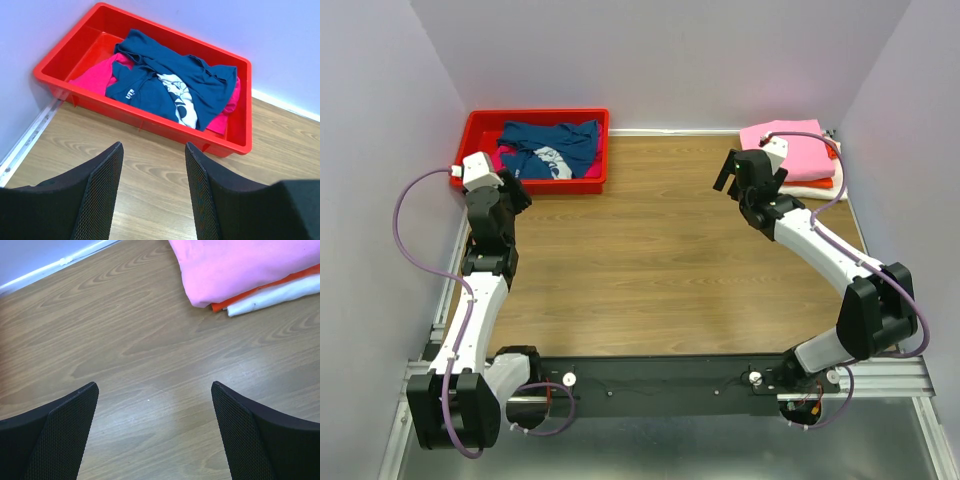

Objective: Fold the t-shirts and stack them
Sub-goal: Grab the tshirt from the pile

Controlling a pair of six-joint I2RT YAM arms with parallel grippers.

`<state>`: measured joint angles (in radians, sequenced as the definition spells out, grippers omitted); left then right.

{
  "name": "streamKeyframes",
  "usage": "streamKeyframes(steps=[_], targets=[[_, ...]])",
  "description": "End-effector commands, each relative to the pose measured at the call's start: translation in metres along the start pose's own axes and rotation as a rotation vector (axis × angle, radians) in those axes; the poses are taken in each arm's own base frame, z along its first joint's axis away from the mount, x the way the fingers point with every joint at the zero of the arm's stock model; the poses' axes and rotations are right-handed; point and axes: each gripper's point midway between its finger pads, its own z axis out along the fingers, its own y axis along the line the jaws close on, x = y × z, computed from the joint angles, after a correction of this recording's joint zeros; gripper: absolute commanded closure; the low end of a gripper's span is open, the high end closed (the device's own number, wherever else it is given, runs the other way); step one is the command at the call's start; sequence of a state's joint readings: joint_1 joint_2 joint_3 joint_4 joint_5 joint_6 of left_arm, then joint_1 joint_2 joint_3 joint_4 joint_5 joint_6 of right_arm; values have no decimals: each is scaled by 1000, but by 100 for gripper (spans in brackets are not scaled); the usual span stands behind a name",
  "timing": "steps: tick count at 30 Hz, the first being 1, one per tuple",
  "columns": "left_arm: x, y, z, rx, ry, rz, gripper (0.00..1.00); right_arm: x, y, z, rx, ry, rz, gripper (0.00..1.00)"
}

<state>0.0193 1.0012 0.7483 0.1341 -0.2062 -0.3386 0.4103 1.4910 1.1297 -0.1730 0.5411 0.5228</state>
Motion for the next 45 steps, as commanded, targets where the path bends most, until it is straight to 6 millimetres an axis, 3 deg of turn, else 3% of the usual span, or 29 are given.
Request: streamKeyframes(steps=[1,9,11,12,13,17,18,21,22,23,24,26,27,29,31,37,41,45], targets=[[-13,6,1,-49,-49,-13,39,-18,-6,-7,28,-57,25,0],[-24,7,15,-70,-52,58,39,-30,2,-14,-19,-78,43,0],[-25,3,27,-61,-46,78,38,-34,3,-17,-31,-83,46,0],[-13,5,39,-66,-7,107,29,-35,5,-18,-42,-83,44,0],[-21,4,48,-69,-3,116,27,-36,5,-19,-44,-85,45,0],[-9,16,94,-112,97,143,25,-30,7,-19,-61,-69,48,0],[7,20,109,-113,143,149,25,-29,8,-18,-64,-64,50,0],[0,9,134,-50,139,165,25,-23,8,-18,-68,-51,56,0],[18,9,147,-37,183,179,25,-22,8,-17,-67,-47,54,0],[8,2,157,-10,175,196,25,-20,8,-17,-69,-43,53,0],[31,-5,171,45,235,204,25,-18,9,-16,-73,-36,49,0],[27,-23,188,127,255,209,26,-16,10,-15,-76,-29,47,0],[57,-27,198,170,331,200,27,-16,11,-14,-77,-29,47,0],[61,-35,210,196,369,188,30,-17,11,-13,-78,-28,47,0],[83,-33,224,178,431,171,30,-16,14,-12,-82,-25,39,0],[130,-33,243,194,540,139,30,-9,14,-9,-87,-6,27,0],[145,-47,249,226,560,146,31,-4,16,-6,-95,9,20,0],[165,-46,249,195,611,162,31,-1,18,-6,-107,22,13,0]])
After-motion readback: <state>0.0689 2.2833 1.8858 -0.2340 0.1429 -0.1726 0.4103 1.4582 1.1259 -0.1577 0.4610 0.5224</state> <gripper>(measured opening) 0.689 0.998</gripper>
